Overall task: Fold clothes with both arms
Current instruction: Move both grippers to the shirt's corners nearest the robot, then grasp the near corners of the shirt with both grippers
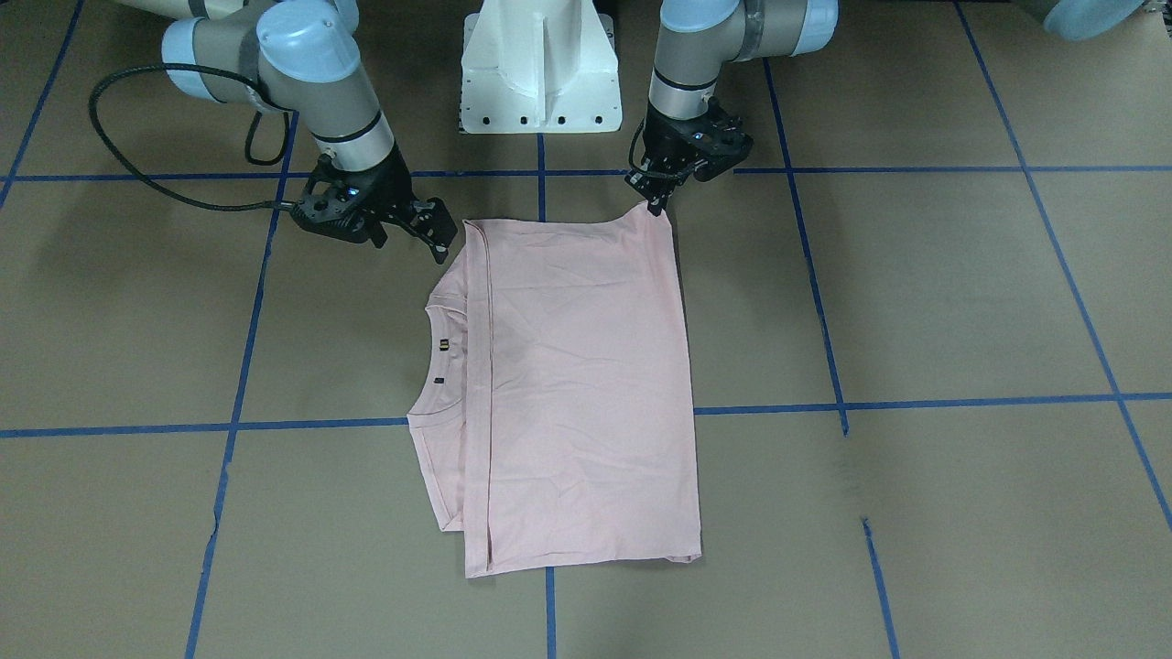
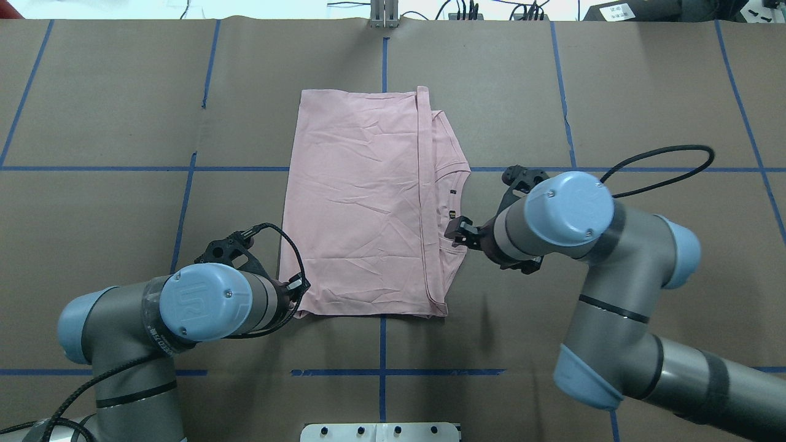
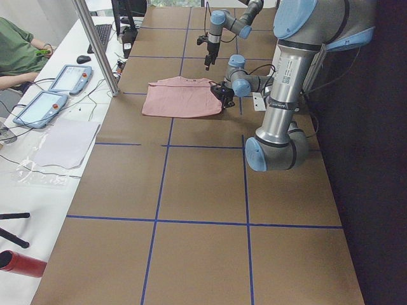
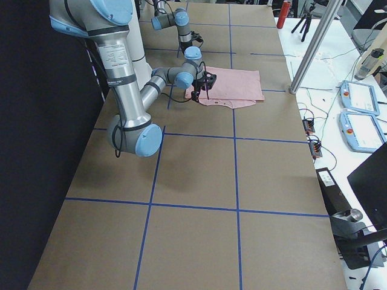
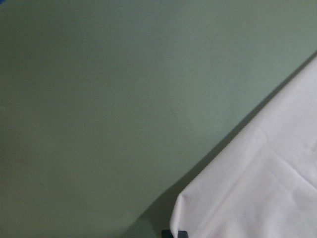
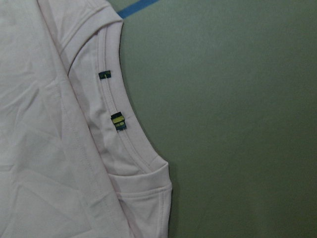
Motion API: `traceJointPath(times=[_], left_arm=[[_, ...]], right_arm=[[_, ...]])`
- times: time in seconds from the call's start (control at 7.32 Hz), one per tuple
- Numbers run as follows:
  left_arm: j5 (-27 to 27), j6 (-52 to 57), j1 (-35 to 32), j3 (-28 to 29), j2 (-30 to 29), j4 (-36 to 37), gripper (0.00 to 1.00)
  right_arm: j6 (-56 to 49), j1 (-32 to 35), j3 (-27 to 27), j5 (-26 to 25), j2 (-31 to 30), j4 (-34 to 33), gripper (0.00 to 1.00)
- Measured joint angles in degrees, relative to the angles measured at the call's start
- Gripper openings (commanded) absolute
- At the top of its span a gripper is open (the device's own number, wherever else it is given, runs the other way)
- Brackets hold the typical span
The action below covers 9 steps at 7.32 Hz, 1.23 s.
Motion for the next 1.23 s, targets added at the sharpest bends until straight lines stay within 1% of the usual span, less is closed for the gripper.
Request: traceJointPath(times=[0.27,0.55,1.09,1.23], left_arm=[[-0.07,0.34,-0.12,-0.09,-0.04,-0.11,0.00],[-0.04,0.43,-0.18,-0.06,0.00,-0.21,0.00],[-0.14,0.54,0.04,0.25,-0.04,-0.33,0.00],[-0.17,0.55,0.06,0.25,-0.03,-0.36,0.00]], right_arm=[[5.78,-3.59,-2.22,-1.97,1.86,-0.73,1.00],[7.54,-6.66,-3.36,-4.50,2.19,-0.92,1.00],[7.74,-8.50,-4.63,-5.08,2.95,-1.63,1.00],[7.72,-8.61,-5.06,-5.05,3.53,-2.03,0.95]])
